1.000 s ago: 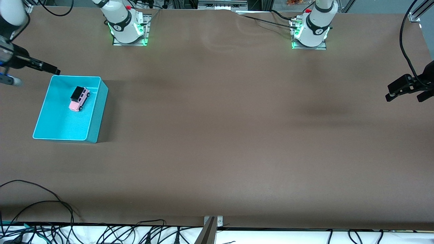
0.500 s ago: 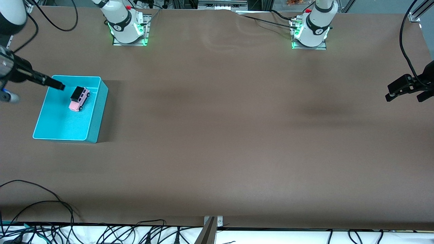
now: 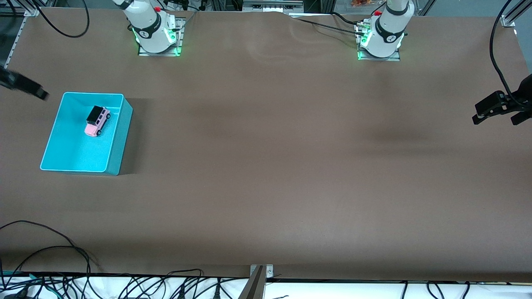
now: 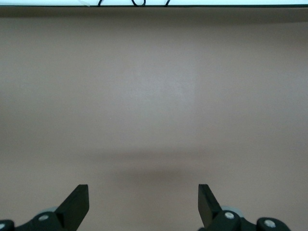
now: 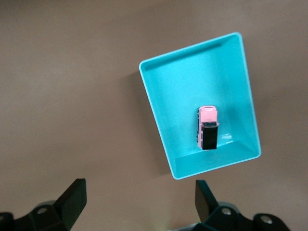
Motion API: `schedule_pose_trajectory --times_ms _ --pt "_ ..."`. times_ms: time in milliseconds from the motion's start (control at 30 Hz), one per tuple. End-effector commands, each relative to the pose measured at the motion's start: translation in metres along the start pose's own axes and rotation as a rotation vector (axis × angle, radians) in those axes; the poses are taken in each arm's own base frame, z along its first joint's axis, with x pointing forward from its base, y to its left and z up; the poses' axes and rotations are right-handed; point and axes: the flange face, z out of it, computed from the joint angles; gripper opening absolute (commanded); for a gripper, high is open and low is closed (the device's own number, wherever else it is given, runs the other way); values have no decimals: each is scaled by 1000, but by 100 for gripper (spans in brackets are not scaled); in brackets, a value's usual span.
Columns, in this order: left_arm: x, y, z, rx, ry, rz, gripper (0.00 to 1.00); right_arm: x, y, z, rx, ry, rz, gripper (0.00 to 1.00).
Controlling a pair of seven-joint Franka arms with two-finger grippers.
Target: Wind and store pink jeep toy
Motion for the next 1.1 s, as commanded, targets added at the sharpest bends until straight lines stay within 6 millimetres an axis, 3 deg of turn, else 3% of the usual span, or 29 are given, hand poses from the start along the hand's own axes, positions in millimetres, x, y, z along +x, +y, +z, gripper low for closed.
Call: schedule_pose_trajectory --times_ms 0,167,400,700,1067 --pt "-8 3 -4 -15 1 14 100 -24 22 -24 28 11 -54 100" --pt "-7 3 -4 -15 3 13 100 -37 26 -19 31 26 -65 100" --pt "-8 4 -4 -17 1 14 100 -35 25 -13 31 16 -71 100" --pt "-8 3 -4 -15 1 13 100 13 16 13 17 -60 -70 100" --pt "-7 3 -4 -15 3 14 100 11 19 12 20 -59 -112 100"
